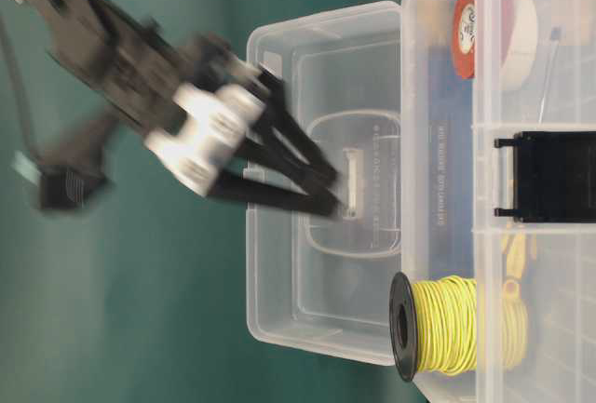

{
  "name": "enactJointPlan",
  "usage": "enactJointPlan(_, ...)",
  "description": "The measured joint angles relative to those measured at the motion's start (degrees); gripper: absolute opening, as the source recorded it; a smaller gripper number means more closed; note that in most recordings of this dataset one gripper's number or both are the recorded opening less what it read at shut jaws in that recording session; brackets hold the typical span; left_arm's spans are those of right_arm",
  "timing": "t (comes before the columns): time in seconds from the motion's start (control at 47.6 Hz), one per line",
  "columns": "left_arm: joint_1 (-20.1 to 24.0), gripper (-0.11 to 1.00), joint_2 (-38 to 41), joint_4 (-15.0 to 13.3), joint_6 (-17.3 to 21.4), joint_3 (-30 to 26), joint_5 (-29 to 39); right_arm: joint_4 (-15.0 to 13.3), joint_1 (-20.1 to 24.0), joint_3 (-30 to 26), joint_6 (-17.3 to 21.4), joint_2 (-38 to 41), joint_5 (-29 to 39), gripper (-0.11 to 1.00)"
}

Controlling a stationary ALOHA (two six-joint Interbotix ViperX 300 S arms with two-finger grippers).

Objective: Pick the screwdriver from the toolbox among several items.
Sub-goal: 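Lower the right gripper and close it on the screwdriver handle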

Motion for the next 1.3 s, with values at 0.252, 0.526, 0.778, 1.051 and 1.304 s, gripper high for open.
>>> enactJointPlan(0.252, 0.1, 0.0, 0.1, -0.1, 0.1, 0.0, 0.0, -2.5, -1.1, -4.7, 3.4, 11.9, 1.1, 0.77)
enactJointPlan(0.526, 0.1, 0.0, 0.2, -0.1, 0.0, 0.0, 0.0, -3.5, -1.4, -6.0, 3.7, 17.1, 1.0, 0.76)
enactJointPlan(0.778, 0.0, 0.0, -0.1, -0.1, 0.0, 0.0, 0.0, -3.5, -1.5, -6.0, 2.8, 18.4, -1.0, 0.52)
enactJointPlan(1.051, 0.0, 0.0, -0.3, 0.0, 0.1, 0.0, 0.0, -3.5, -1.1, -6.0, 1.7, 18.5, -0.8, 0.29)
enactJointPlan(1.304, 0.0, 0.0, -0.7, 0.0, 0.1, 0.0, 0.1, -3.5, -1.6, -6.0, 1.5, 12.9, 4.7, 0.29)
